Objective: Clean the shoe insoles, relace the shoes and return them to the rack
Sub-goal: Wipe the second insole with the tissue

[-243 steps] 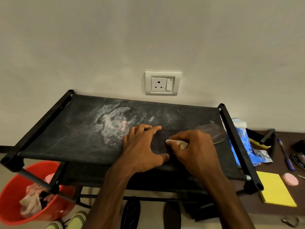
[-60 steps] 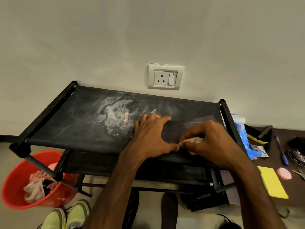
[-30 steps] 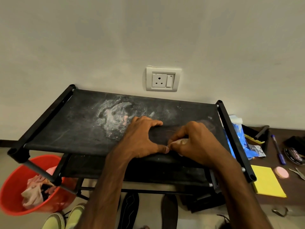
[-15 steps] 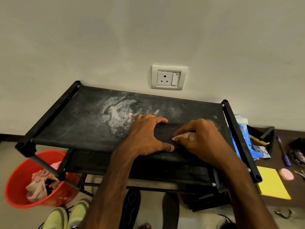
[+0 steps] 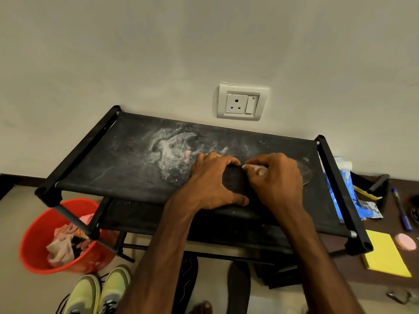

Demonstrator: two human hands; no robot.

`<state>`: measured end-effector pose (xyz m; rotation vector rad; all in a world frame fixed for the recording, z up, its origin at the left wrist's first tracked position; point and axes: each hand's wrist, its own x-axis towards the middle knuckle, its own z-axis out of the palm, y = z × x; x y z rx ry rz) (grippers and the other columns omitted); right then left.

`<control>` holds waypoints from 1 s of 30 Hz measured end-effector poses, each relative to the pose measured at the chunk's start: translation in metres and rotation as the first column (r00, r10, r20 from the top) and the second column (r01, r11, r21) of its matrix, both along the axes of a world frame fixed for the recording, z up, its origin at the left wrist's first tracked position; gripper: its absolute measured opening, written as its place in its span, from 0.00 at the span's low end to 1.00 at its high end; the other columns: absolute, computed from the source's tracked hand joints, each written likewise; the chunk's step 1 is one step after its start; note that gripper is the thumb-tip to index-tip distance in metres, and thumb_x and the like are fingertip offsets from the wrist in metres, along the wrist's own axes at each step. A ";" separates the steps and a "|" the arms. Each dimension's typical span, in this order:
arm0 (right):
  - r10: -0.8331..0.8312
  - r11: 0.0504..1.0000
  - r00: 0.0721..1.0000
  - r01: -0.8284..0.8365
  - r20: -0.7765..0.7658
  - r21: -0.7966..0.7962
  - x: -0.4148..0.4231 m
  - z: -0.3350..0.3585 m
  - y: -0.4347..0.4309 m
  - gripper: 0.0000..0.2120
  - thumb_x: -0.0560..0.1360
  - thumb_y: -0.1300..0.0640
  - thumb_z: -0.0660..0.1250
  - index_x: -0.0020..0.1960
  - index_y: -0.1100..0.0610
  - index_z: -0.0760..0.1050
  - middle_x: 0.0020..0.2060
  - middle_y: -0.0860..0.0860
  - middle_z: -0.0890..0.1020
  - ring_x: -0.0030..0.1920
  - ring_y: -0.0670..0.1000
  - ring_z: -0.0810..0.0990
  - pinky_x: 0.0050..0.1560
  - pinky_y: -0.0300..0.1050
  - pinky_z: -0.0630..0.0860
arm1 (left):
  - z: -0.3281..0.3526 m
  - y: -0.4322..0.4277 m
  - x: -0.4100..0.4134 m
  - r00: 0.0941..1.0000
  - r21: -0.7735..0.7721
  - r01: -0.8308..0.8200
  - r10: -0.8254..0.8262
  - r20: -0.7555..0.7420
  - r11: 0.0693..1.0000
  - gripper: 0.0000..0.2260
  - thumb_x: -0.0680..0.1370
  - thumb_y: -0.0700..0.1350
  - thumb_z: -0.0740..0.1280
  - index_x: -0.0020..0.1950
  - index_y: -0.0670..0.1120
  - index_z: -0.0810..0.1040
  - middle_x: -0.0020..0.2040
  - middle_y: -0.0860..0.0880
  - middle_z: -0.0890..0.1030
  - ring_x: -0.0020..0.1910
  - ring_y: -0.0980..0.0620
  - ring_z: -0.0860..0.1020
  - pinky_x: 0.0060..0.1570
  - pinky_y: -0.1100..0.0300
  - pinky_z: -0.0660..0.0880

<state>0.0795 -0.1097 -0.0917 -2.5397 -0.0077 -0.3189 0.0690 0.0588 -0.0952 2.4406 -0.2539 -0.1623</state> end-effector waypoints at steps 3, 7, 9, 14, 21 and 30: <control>0.162 0.987 0.981 -0.162 -0.104 0.012 0.001 0.007 -0.005 0.08 0.71 0.52 0.71 0.47 0.45 0.87 0.39 0.46 0.87 0.41 0.50 0.85 0.44 0.53 0.84 | 0.001 0.000 0.001 1.000 -0.012 -0.008 0.008 -0.006 1.000 0.39 0.62 0.61 0.82 0.71 0.60 0.72 0.63 0.53 0.70 0.66 0.50 0.62 0.66 0.52 0.67; 0.222 0.973 0.956 -0.229 -0.192 -0.017 -0.002 0.013 -0.011 0.06 0.70 0.48 0.75 0.46 0.39 0.86 0.40 0.42 0.87 0.42 0.45 0.84 0.46 0.51 0.83 | 0.001 0.000 0.001 1.000 -0.019 -0.010 0.010 0.001 1.000 0.39 0.62 0.61 0.82 0.70 0.60 0.73 0.63 0.53 0.70 0.66 0.50 0.63 0.66 0.52 0.67; 0.132 0.991 0.982 -0.135 -0.133 -0.012 -0.001 0.011 -0.015 0.06 0.71 0.45 0.74 0.47 0.38 0.86 0.39 0.42 0.87 0.42 0.45 0.85 0.46 0.51 0.83 | 0.001 -0.001 0.000 1.000 -0.022 -0.012 0.012 0.004 1.000 0.39 0.62 0.61 0.82 0.70 0.60 0.73 0.63 0.53 0.70 0.66 0.50 0.62 0.65 0.53 0.67; 0.133 0.991 0.990 -0.134 -0.055 -0.015 -0.003 0.009 -0.008 0.07 0.72 0.53 0.72 0.47 0.45 0.87 0.38 0.46 0.87 0.40 0.49 0.85 0.43 0.52 0.83 | 0.001 0.000 0.000 1.000 -0.031 -0.013 0.013 0.000 0.999 0.38 0.63 0.60 0.82 0.70 0.60 0.73 0.63 0.52 0.70 0.66 0.49 0.62 0.65 0.53 0.67; 0.063 0.998 0.998 -0.063 -0.019 -0.010 -0.001 0.005 -0.005 0.11 0.69 0.47 0.68 0.47 0.43 0.87 0.40 0.46 0.87 0.42 0.52 0.85 0.43 0.53 0.83 | 0.000 -0.001 0.000 1.000 -0.027 -0.014 0.015 0.000 1.000 0.39 0.62 0.61 0.82 0.71 0.59 0.73 0.64 0.52 0.70 0.66 0.50 0.62 0.66 0.51 0.68; 0.151 0.988 0.986 -0.150 -0.068 0.022 0.001 0.004 0.003 0.10 0.69 0.47 0.70 0.48 0.41 0.87 0.37 0.46 0.87 0.38 0.49 0.85 0.41 0.51 0.83 | 0.001 -0.001 0.001 1.000 -0.036 -0.013 0.013 -0.018 0.999 0.38 0.63 0.58 0.82 0.70 0.59 0.73 0.63 0.52 0.70 0.65 0.50 0.63 0.64 0.51 0.68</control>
